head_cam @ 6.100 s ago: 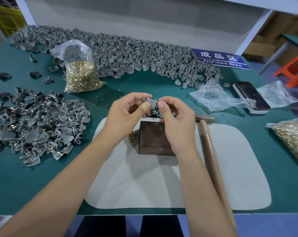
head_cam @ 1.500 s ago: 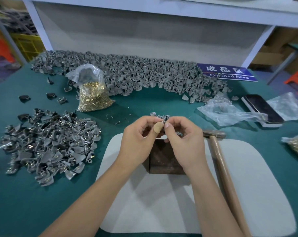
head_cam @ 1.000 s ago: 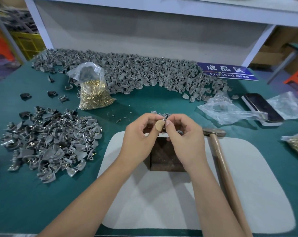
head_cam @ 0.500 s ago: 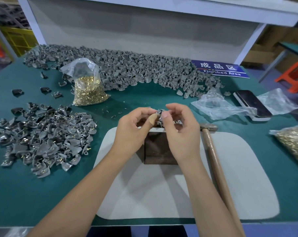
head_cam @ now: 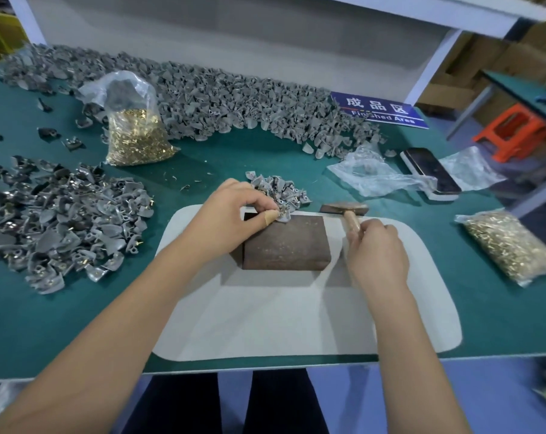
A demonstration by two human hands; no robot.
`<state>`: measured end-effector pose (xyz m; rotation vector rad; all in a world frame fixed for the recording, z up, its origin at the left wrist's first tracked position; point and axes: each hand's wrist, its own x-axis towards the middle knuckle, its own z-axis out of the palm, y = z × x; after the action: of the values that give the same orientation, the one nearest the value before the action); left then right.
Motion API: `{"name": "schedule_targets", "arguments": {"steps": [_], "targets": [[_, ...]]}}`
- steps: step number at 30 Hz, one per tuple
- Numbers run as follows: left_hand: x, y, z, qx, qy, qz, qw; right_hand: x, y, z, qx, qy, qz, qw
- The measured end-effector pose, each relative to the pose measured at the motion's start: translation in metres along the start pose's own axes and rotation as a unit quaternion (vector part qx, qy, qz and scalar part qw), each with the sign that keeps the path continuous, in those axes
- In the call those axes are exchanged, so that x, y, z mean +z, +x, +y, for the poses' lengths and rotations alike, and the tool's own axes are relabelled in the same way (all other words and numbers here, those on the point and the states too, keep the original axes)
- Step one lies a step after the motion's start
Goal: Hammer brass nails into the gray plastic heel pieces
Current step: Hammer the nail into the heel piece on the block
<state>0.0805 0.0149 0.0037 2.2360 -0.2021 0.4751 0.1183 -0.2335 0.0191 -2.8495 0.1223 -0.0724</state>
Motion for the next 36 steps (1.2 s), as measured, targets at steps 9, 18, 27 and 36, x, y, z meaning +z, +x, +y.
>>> {"name": "schedule_targets", "arguments": {"steps": [9,18,27,36], "targets": [[-0.007,-0.002,0.007,0.032,0.075,-0.017,0.997,-0.047,-0.011,-0.005,-0.121,0.267,-0.018,0.956],[-0.014,-0.003,0.013,0.074,0.129,-0.017,0.989,-0.028,-0.034,-0.029,-0.185,0.238,-0.092,0.949],[-0.014,-0.002,0.013,0.09,0.156,-0.007,0.984,-0.029,-0.043,-0.038,-0.2,0.285,0.006,0.937],[-0.011,-0.003,0.012,0.097,0.173,0.004,0.98,-0.028,-0.043,-0.035,-0.197,0.234,-0.001,0.952]]}}
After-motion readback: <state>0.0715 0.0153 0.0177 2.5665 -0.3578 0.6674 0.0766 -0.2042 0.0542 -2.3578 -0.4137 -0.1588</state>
